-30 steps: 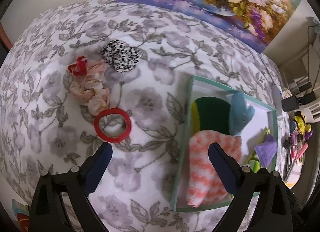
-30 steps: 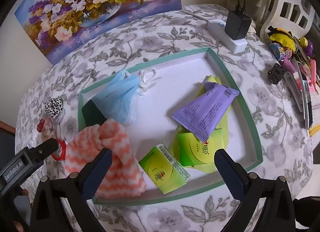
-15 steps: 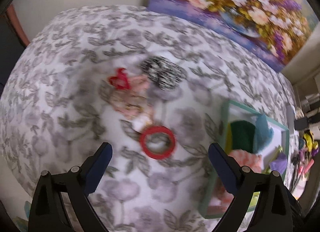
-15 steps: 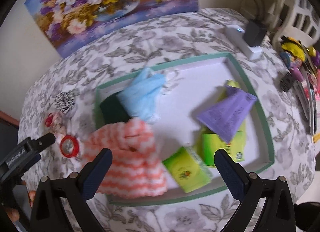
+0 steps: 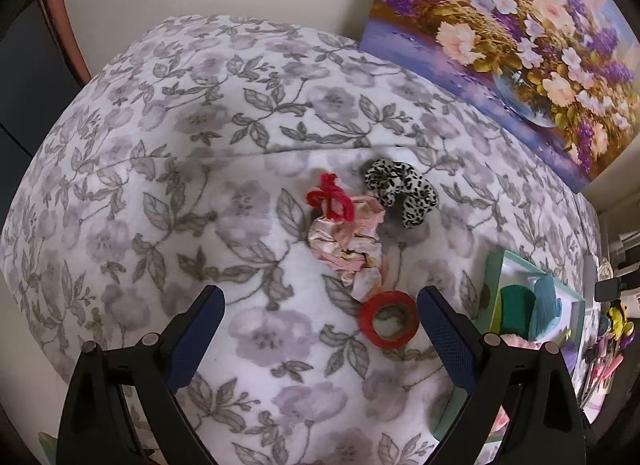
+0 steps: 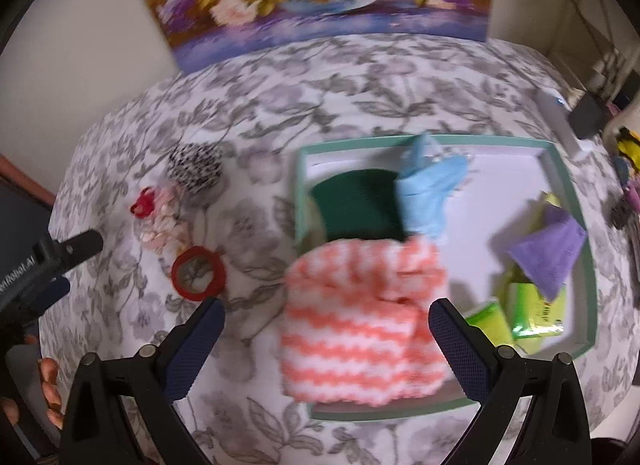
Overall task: Organize soft objects
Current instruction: 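Move both open tools from the tray back over the scrunchies on the bed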
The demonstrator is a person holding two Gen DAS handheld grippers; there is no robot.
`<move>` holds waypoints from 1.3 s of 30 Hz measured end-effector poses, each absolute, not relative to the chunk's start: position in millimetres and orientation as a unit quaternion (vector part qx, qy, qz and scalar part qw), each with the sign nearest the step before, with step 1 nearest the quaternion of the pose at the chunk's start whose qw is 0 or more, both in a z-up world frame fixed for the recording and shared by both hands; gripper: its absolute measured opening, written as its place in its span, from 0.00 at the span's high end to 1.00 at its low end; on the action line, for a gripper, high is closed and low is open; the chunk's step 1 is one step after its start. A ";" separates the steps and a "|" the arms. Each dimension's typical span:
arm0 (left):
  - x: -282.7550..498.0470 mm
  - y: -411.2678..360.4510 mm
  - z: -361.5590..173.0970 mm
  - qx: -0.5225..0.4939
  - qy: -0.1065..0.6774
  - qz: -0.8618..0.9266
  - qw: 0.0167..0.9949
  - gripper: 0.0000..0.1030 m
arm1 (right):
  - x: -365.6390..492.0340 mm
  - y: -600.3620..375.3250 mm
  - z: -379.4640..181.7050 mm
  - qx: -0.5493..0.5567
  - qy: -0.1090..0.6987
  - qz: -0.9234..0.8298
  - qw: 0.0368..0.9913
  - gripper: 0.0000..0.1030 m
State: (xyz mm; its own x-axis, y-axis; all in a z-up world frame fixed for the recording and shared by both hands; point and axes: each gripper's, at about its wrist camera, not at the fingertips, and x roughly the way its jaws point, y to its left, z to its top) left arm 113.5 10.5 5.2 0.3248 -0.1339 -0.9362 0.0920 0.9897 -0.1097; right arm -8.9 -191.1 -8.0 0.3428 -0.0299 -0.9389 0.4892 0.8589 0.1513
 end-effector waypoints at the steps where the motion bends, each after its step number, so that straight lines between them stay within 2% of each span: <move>1: 114.8 12.4 4.3 -0.020 0.578 -0.069 0.813 0.06 | -6.6 -188.3 -9.0 0.207 0.551 -0.162 0.792 0.00; 19: 157.4 43.6 -11.0 -0.075 0.575 -0.058 0.813 0.06 | 43.5 -141.2 -12.2 0.169 0.539 -0.132 0.815 0.00; 22: 166.0 46.6 -13.5 -0.077 0.566 -0.052 0.820 0.01 | 55.2 -133.1 -11.1 0.161 0.531 -0.121 0.823 0.00; 25: 175.6 48.5 -18.2 -0.084 0.569 -0.056 0.816 0.01 | 66.4 -130.7 -13.5 0.160 0.526 -0.118 0.827 0.01; 30: 190.7 50.6 -29.9 -0.103 0.579 -0.053 0.807 0.01 | 86.1 -135.9 -18.2 0.174 0.511 -0.118 0.834 0.05; 34: 200.3 50.0 -41.5 -0.122 0.590 -0.049 0.797 0.01 | 100.7 -140.5 -20.7 0.183 0.492 -0.117 0.843 0.16; 39: 210.0 39.0 -51.1 -0.124 0.591 -0.056 0.795 0.01 | 115.9 -145.8 -38.2 0.189 0.491 -0.108 0.844 0.23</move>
